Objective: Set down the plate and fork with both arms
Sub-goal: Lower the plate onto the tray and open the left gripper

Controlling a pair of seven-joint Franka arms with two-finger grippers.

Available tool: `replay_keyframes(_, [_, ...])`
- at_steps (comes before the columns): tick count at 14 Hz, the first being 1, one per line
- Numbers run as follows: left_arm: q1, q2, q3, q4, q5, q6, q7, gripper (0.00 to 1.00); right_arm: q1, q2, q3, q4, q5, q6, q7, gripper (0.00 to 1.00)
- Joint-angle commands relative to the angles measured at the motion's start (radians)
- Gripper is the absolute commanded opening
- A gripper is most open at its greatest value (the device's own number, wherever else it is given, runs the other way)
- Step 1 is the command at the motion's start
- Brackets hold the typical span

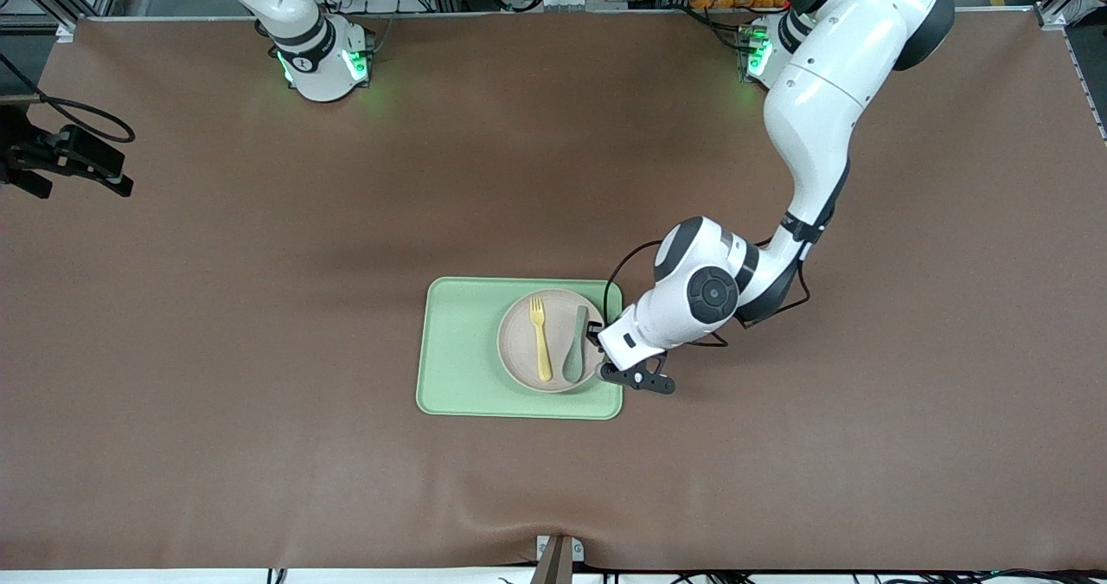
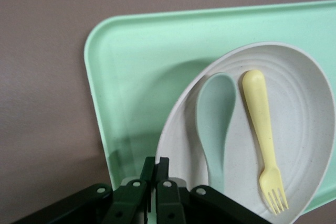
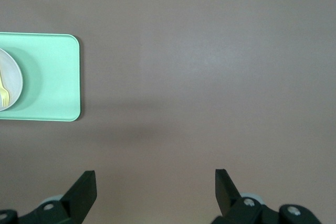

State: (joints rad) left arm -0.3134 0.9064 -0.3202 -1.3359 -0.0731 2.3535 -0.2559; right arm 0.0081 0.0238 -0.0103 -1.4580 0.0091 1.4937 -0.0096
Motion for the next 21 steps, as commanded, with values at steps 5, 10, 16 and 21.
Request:
replay_keyframes(5, [-0.016, 0.014, 0.009, -0.017, -0.014, -0.003, 0.004, 0.00, 0.001, 0.016, 0.001, 0.010, 0.012, -0.010, -0.007, 1.00])
replay_keyframes(10, [-0.015, 0.003, 0.009, -0.052, -0.011, 0.003, 0.003, 0.00, 0.004, 0.050, 0.001, 0.008, 0.012, -0.013, -0.009, 1.00])
replay_keyframes(16, [-0.003, -0.004, 0.009, -0.043, -0.008, 0.003, 0.012, 1.00, 0.001, 0.073, 0.001, 0.010, 0.011, -0.013, -0.012, 1.00])
replay_keyframes(21, [0.000, -0.133, 0.038, -0.040, 0.002, -0.054, -0.072, 1.00, 0.000, 0.090, 0.001, 0.019, 0.011, -0.010, -0.013, 1.00])
